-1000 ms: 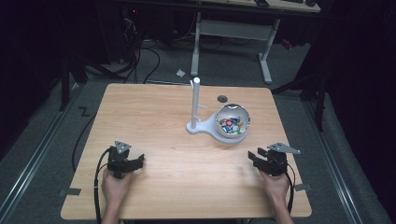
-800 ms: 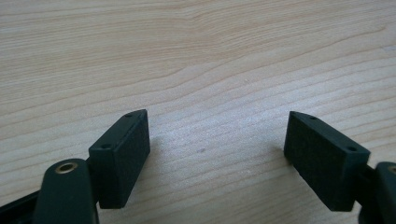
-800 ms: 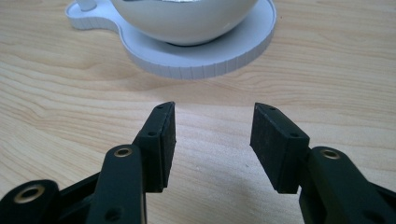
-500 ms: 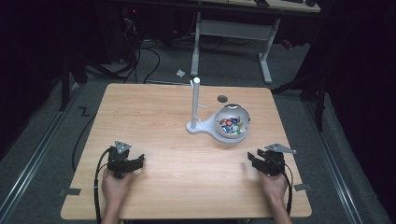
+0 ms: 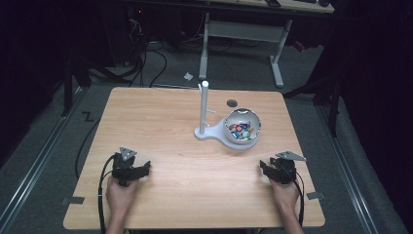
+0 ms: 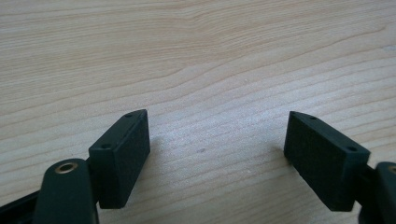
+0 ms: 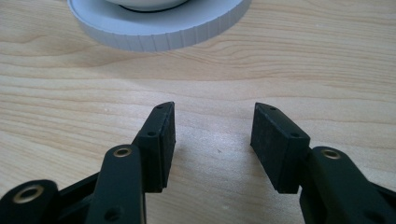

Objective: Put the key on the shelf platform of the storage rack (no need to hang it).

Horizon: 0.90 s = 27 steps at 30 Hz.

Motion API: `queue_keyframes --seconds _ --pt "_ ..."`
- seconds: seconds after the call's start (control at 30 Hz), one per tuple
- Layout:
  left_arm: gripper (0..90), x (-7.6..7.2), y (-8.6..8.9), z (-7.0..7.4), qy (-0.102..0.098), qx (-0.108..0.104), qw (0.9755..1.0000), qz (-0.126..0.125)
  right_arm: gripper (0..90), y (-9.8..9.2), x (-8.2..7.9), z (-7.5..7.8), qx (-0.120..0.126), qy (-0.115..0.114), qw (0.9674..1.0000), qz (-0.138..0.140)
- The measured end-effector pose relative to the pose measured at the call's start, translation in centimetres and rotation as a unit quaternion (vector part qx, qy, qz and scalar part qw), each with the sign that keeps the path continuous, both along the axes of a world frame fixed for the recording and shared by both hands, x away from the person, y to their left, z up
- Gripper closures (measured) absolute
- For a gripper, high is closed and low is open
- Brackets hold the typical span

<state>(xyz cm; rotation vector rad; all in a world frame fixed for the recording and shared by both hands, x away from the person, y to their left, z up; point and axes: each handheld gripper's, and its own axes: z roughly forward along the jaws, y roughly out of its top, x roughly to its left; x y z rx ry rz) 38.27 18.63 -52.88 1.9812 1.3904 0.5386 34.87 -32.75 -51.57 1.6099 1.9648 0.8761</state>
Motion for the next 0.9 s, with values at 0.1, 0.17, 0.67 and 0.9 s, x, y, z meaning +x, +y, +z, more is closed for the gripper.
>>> queue_keyframes --seconds 0.1,0.17,0.67,0.9 --pt "22.9 0.00 0.00 0.00 0.000 0.000 1.0000 0.000 50.4 0.02 0.03 -0.01 -0.002 -0.001 1.0000 -0.002" --pt "22.9 0.00 0.00 0.00 0.000 0.000 1.0000 0.000 50.2 0.02 0.14 -0.17 -0.007 0.001 1.0000 -0.002" --pt "22.7 0.00 0.02 -0.01 0.000 -0.002 1.0000 0.000 46.5 0.45 0.25 -0.25 -0.036 0.000 0.9994 -0.005" --pt "22.6 -0.01 0.06 -0.01 0.000 -0.004 1.0000 0.000 42.6 0.44 0.26 -0.25 -0.036 0.002 0.9993 -0.010"
